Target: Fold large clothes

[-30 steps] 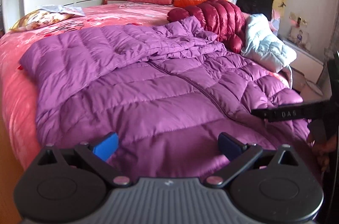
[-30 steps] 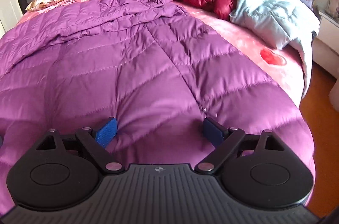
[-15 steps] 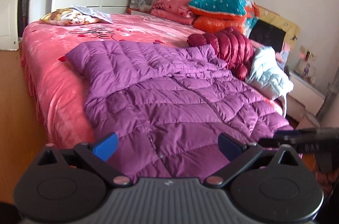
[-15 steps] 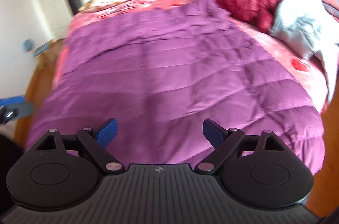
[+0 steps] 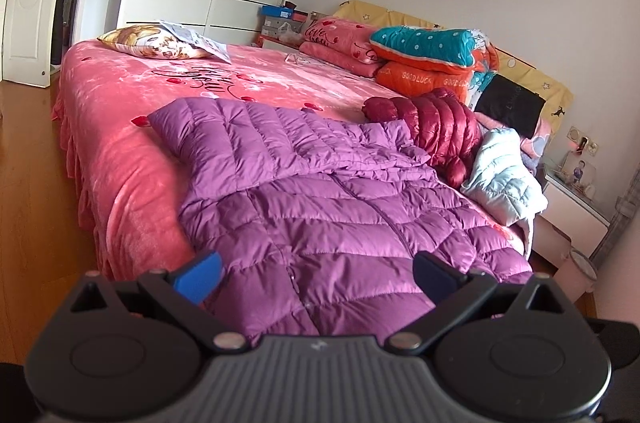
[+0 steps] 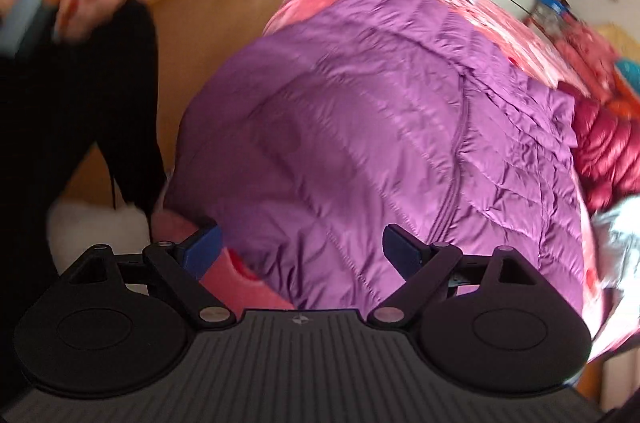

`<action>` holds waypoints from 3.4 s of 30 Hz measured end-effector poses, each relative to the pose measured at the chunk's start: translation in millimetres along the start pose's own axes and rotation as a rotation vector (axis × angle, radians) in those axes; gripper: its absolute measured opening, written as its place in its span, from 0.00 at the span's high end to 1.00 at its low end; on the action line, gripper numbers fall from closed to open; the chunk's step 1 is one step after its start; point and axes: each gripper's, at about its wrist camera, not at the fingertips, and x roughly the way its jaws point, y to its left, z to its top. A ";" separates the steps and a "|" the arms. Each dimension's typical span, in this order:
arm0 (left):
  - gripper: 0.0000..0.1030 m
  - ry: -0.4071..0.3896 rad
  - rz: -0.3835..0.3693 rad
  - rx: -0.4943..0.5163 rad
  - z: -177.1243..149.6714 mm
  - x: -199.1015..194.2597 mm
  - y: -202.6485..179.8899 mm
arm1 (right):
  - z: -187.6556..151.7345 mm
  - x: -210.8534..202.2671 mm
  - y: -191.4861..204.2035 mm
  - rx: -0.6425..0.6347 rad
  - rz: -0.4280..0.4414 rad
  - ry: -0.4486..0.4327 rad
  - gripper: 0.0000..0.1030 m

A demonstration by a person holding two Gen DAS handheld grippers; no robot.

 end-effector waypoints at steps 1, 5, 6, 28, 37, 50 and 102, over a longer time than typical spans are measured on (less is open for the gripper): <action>0.02 0.001 -0.003 0.002 -0.7 -1.0 -0.1 | -0.7 2.2 2.3 -0.018 -0.011 -0.008 0.00; 0.01 0.003 -0.010 0.005 -2.7 -5.4 0.1 | -2.8 4.2 12.7 -0.063 -0.062 -0.037 0.04; 0.01 0.001 -0.010 0.004 -2.9 -7.0 0.4 | -2.1 5.4 12.9 -0.063 -0.074 -0.050 0.12; 0.01 0.135 -0.123 0.228 -28.0 9.6 -40.0 | -26.8 24.7 -142.4 1.025 0.071 -0.317 0.73; 0.01 0.152 -0.119 0.433 -38.4 47.4 -88.9 | -41.4 29.1 -173.3 1.212 0.080 -0.389 0.73; 0.51 0.063 0.054 0.619 -27.4 84.0 -119.7 | -49.1 31.9 -186.8 1.228 0.100 -0.431 0.69; 0.66 0.385 -0.163 -0.218 -15.9 -52.9 -2.8 | 23.0 129.7 -86.0 0.734 0.629 -0.016 0.03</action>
